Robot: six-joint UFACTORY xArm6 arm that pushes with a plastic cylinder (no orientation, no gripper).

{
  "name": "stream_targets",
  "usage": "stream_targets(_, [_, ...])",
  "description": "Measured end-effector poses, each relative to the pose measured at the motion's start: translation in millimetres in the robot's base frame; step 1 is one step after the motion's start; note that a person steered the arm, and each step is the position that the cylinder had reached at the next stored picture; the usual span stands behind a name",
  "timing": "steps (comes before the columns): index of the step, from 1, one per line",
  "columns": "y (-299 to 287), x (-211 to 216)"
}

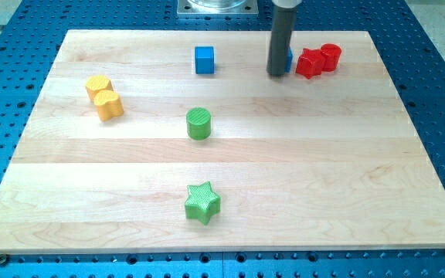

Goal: Push the cube to the left of the triangle

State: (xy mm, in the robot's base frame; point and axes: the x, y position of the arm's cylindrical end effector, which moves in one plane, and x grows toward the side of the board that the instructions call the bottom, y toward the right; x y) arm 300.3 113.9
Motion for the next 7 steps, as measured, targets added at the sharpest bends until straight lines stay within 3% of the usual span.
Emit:
stream_targets(1, [10,-27])
stream_targets(2, [0,-17])
stream_targets(3, [-61,45])
stream_targets(4, [-154,71])
stream_targets(5, [-202,19])
stream_targets(6, [-188,-6])
stream_targets(7, [-132,-8])
